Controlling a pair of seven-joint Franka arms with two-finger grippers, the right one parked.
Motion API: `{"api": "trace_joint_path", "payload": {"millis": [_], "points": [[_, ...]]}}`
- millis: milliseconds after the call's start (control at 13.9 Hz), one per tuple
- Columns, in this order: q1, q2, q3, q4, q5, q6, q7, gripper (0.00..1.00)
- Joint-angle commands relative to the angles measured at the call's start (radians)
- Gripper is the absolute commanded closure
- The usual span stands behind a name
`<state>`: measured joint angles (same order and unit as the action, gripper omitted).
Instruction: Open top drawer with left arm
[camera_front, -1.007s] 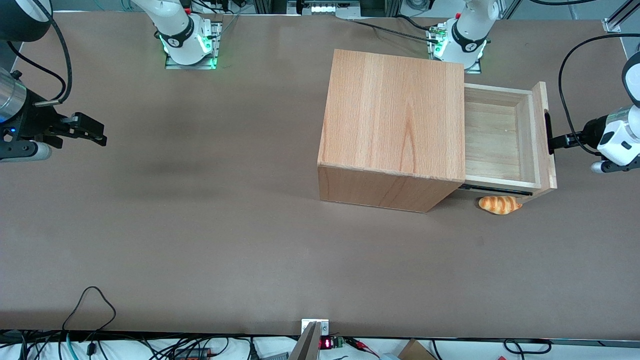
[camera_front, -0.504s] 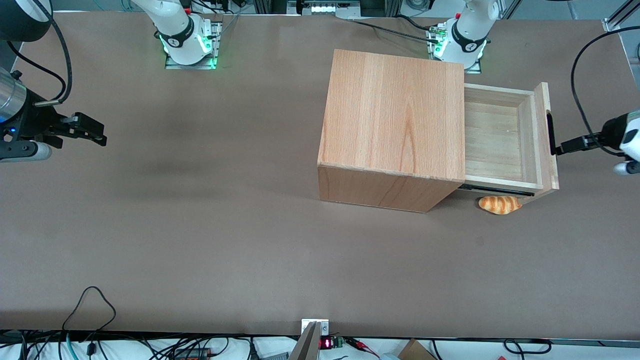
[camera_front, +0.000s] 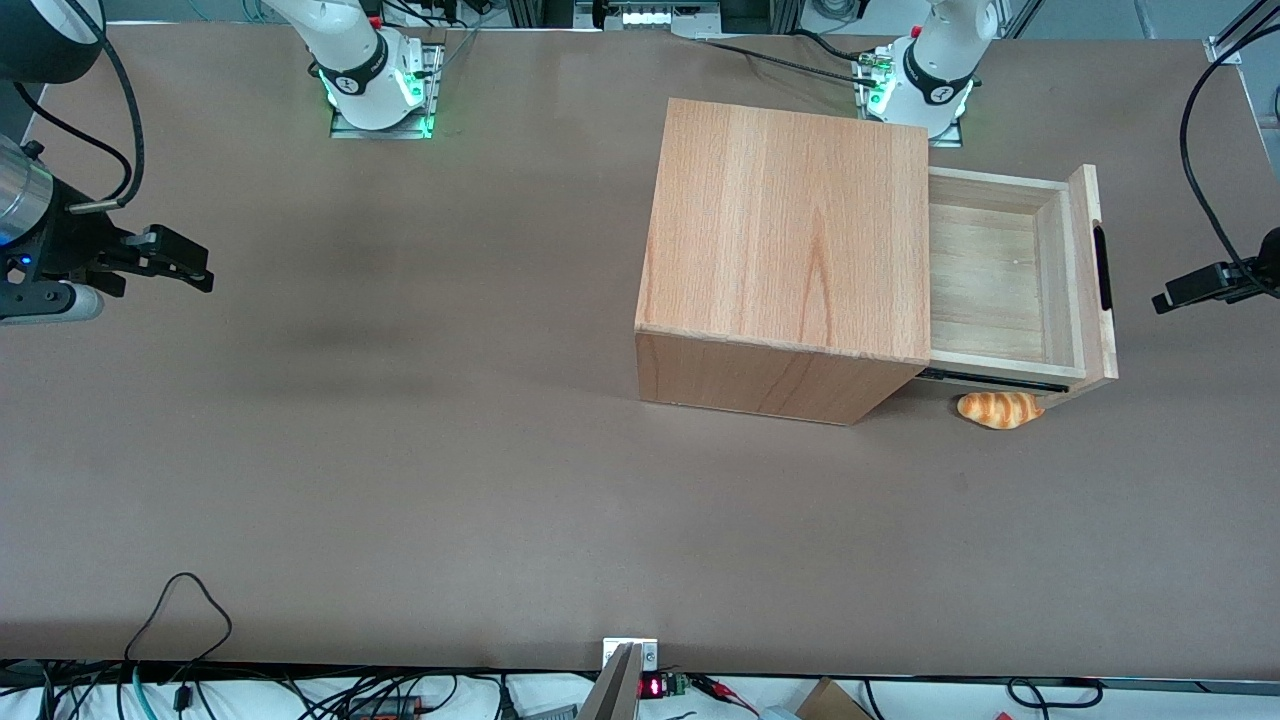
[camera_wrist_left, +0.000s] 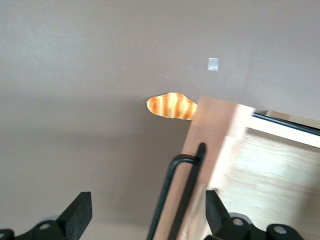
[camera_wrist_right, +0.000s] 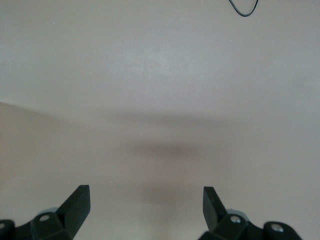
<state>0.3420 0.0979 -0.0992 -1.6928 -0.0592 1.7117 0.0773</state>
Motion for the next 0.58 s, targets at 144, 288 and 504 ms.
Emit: {"api": "trace_joint_path", "payload": {"millis": [144,288,504], "points": [[0.0,0.0,-0.074,0.11,0.018,-0.075,-0.059,0.0],[0.0,-0.016,-0.079,0.133,0.018,-0.115,-0.039,0.0],[0.002,-0.047,-0.109,0.145,0.018,-0.148,-0.05,0.0]]}}
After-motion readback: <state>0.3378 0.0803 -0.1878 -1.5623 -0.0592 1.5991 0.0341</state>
